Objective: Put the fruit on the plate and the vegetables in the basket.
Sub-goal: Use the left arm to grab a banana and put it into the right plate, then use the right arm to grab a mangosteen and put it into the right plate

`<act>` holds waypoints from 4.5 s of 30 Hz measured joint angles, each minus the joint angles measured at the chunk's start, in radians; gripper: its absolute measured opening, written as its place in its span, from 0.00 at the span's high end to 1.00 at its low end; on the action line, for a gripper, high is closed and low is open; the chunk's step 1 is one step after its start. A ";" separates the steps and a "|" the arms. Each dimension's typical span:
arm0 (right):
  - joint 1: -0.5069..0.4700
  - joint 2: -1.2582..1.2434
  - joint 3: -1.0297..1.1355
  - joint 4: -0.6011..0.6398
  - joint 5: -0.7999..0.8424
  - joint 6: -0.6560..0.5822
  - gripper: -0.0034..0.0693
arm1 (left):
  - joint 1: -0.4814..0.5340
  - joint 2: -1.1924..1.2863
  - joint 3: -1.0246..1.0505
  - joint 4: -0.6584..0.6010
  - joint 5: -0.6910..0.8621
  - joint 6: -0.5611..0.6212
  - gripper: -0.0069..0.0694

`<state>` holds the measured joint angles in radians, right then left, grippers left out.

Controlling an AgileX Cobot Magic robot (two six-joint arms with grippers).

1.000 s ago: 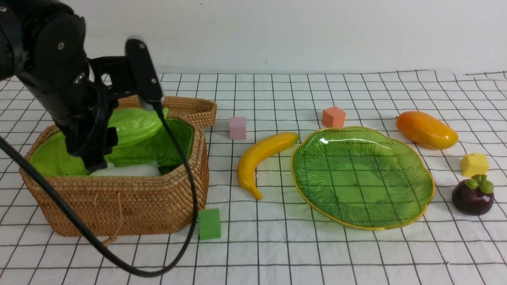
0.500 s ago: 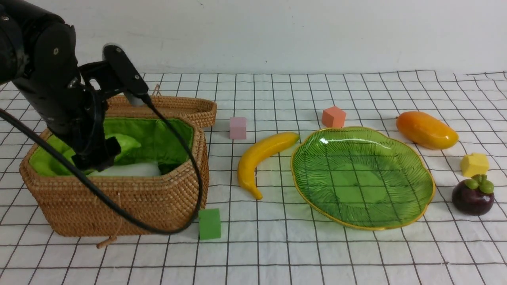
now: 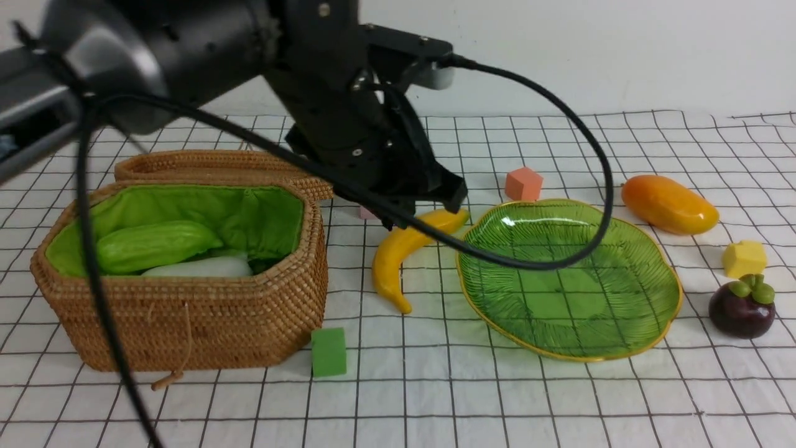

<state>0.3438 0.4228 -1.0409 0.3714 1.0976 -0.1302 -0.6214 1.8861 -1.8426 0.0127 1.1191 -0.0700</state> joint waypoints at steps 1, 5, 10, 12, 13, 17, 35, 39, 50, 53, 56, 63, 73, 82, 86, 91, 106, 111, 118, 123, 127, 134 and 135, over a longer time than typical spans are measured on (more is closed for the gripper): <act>0.000 0.000 0.000 0.002 0.009 0.001 0.69 | 0.000 0.063 -0.059 0.015 0.022 -0.003 0.69; 0.000 0.000 0.000 0.019 0.058 0.003 0.68 | 0.001 0.235 -0.197 0.110 0.046 -0.008 0.45; 0.000 0.000 0.000 0.035 0.103 0.004 0.67 | 0.001 0.391 -0.284 0.273 0.000 -0.049 0.29; 0.000 0.000 0.000 0.038 0.109 0.004 0.67 | 0.001 0.420 -0.289 0.317 -0.036 -0.070 0.29; 0.000 0.000 0.000 0.038 0.109 0.004 0.67 | 0.001 0.420 -0.289 0.321 -0.041 -0.071 0.29; 0.000 0.000 0.000 0.041 0.115 0.004 0.66 | 0.002 0.469 -0.293 0.366 -0.107 -0.086 0.29; 0.000 0.000 0.000 0.041 0.124 0.005 0.65 | 0.036 0.540 -0.295 0.292 -0.157 -0.160 0.51; 0.000 0.000 0.000 0.041 0.129 0.005 0.64 | 0.036 0.540 -0.296 0.282 -0.159 -0.174 0.50; 0.000 0.000 0.000 -0.076 0.042 0.021 0.64 | 0.018 0.358 -0.322 0.337 -0.172 -0.212 0.50; 0.000 0.000 0.000 -0.139 0.025 0.067 0.64 | -0.026 0.303 -0.326 0.285 -0.193 -0.098 0.50; 0.000 0.000 0.000 -0.210 0.037 0.130 0.64 | -0.083 0.291 -0.331 0.161 -0.205 0.089 0.50; 0.000 0.000 0.000 -0.297 0.151 0.257 0.64 | -0.167 0.400 -0.330 -0.029 -0.253 0.341 0.50; 0.000 0.000 0.000 -0.233 0.167 0.265 0.63 | -0.162 0.439 -0.328 0.015 -0.360 0.338 0.19; 0.000 0.012 0.000 -0.237 0.143 0.264 0.63 | -0.162 0.164 -0.325 0.103 -0.034 0.070 0.24; 0.000 0.072 0.000 -0.236 0.131 0.264 0.63 | -0.162 -0.032 -0.326 0.118 0.078 -0.017 0.62; 0.000 0.231 0.000 -0.235 0.079 0.263 0.63 | -0.162 -0.271 -0.261 0.122 0.128 -0.038 0.93; 0.000 0.526 0.001 -0.211 -0.056 0.216 0.63 | -0.162 -1.328 0.952 0.087 -0.363 -0.182 0.93; 0.000 0.603 0.001 -0.202 -0.086 0.216 0.63 | -0.162 -1.606 1.247 0.088 -0.503 -0.269 0.93; -0.046 0.761 -0.008 -0.222 -0.117 0.217 0.63 | -0.162 -1.781 1.341 0.073 -0.508 -0.273 0.93; -0.237 0.915 -0.079 -0.219 -0.123 0.216 0.63 | -0.162 -1.795 1.345 0.048 -0.480 -0.184 0.93; -0.393 1.020 -0.140 -0.221 -0.153 0.216 0.61 | -0.162 -1.795 1.345 -0.001 -0.484 -0.088 0.93; -0.507 1.177 -0.193 -0.226 -0.256 0.216 0.39 | -0.162 -1.795 1.345 -0.114 -0.531 0.013 0.93; -0.508 1.200 -0.197 -0.234 -0.279 0.216 0.33 | -0.162 -1.795 1.345 -0.119 -0.539 0.017 0.93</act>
<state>-0.1642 1.6227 -1.2374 0.1369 0.8186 0.0860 -0.7833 0.0916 -0.4971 -0.1061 0.5805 -0.0532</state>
